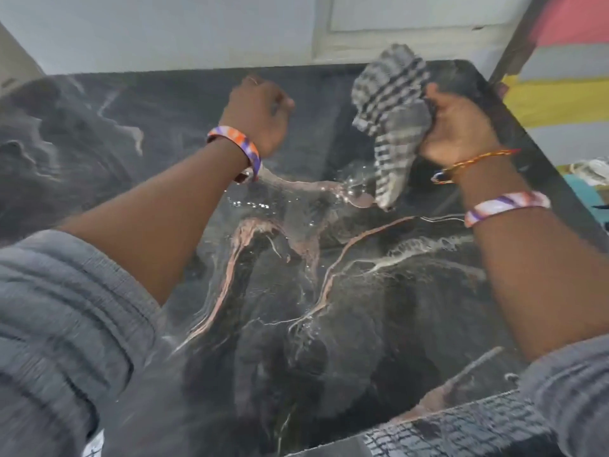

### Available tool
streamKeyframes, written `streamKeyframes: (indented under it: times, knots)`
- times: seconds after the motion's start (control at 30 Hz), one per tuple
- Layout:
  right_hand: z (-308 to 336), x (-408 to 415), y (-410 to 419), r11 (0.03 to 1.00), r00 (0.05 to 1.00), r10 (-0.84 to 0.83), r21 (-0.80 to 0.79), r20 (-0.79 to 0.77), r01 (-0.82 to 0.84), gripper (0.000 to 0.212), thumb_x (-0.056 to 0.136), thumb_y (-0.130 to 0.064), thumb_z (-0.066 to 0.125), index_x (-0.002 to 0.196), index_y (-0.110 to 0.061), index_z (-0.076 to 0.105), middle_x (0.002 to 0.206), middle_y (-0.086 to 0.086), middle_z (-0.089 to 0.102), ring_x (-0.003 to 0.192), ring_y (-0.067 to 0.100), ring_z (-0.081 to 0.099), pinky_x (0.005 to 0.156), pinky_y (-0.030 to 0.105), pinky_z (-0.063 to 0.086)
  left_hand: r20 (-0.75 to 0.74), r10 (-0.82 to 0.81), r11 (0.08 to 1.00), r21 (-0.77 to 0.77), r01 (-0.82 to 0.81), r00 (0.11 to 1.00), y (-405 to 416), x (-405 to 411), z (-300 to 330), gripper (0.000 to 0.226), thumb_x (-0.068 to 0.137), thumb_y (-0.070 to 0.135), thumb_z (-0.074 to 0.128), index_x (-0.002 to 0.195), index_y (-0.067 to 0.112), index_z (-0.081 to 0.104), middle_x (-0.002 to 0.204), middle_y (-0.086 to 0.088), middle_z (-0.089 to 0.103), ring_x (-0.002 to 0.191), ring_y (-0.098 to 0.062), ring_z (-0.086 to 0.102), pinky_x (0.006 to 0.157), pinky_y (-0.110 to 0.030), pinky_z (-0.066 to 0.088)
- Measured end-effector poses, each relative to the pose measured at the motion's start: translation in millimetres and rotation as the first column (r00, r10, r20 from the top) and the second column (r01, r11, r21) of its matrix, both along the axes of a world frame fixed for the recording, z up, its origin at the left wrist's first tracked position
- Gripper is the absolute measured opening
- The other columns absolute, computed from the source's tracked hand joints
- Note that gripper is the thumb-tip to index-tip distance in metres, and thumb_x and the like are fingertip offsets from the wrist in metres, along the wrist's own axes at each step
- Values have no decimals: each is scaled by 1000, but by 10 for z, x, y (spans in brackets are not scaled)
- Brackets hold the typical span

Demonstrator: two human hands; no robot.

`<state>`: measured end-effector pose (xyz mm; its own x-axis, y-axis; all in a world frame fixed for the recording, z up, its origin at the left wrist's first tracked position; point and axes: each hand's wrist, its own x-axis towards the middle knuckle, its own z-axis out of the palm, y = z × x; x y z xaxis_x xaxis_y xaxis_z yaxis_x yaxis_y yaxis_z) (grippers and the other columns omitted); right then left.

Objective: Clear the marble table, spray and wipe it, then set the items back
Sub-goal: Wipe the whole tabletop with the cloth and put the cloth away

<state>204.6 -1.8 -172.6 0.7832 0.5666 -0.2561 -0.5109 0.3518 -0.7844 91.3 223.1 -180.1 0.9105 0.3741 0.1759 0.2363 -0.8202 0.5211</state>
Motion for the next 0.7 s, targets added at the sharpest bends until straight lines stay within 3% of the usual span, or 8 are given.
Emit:
streamKeyframes:
  times: [0.1, 0.17, 0.23, 0.3, 0.4, 0.5, 0.6, 0.7]
  knots:
    - [-123, 261, -527, 917, 977, -4, -388, 212, 88, 36, 91, -18, 42, 75, -21, 75, 88, -3, 75, 80, 6, 70, 75, 28, 57, -27, -78, 997, -23, 77, 997, -273, 146, -86, 35, 86, 29, 45, 105, 8, 65, 127, -20, 54, 123, -33, 47, 101, -33, 39]
    - [-304, 436, -813, 706, 881, 116, -662, 459, 252, 51, 93, -23, 36, 60, -42, 70, 93, -17, 72, 76, -7, 63, 89, 30, 50, -42, -110, 994, -28, 109, 993, -432, 214, -169, 30, 88, 25, 49, 107, 9, 65, 131, -18, 50, 127, -32, 44, 103, -34, 38]
    - [-451, 553, -981, 401, 766, 315, -810, 561, 428, 49, 89, -25, 37, 57, -50, 65, 93, -10, 71, 88, 9, 63, 92, 38, 46, -46, -118, 992, -41, 117, 992, -541, 264, -239, 28, 87, 22, 51, 110, 9, 63, 133, -17, 48, 126, -32, 44, 104, -34, 38]
    - [-528, 459, -983, 176, 713, 434, -828, 550, 532, 31, 90, -26, 42, 86, -30, 73, 112, 15, 67, 108, 32, 58, 93, 41, 43, -59, -120, 992, -42, 117, 991, -599, 294, -296, 31, 87, 22, 53, 115, 9, 59, 136, -16, 45, 126, -32, 44, 106, -37, 38]
    - [-737, 228, -870, -30, 684, 644, -881, 344, 472, 51, 93, -44, 35, 134, -15, 43, 150, 9, 33, 138, 32, 29, 109, 49, 23, -90, -125, 992, -43, 121, 988, -622, 313, -336, 37, 87, 23, 55, 121, 10, 54, 140, -15, 40, 128, -32, 41, 107, -38, 36]
    - [-856, 198, -779, -92, 685, 638, -849, 352, 521, 53, 96, -40, 28, 146, -27, 19, 159, -3, 9, 146, 26, 5, 114, 58, 4, -104, -92, 996, -29, 90, 990, -507, 287, -368, 38, 87, 23, 55, 123, 10, 52, 141, -14, 38, 128, -32, 41, 108, -38, 36]
    - [-823, 270, -615, -101, 710, 591, -838, 382, 536, 51, 98, -33, 25, 147, -24, 18, 159, -1, 8, 147, 26, 5, 116, 55, 4, -92, -51, 999, -22, 49, 994, -329, 223, -393, 38, 88, 23, 55, 124, 10, 51, 142, -14, 37, 129, -32, 40, 108, -39, 35]
    - [-839, 272, -138, -12, 606, 682, -822, 409, 569, 50, 96, -35, 26, 145, -22, 26, 158, 2, 16, 145, 26, 14, 117, 53, 10, -58, -14, 1000, -15, 14, 998, -101, 95, -397, 38, 88, 22, 55, 124, 10, 52, 143, -14, 36, 131, -32, 38, 109, -38, 33]
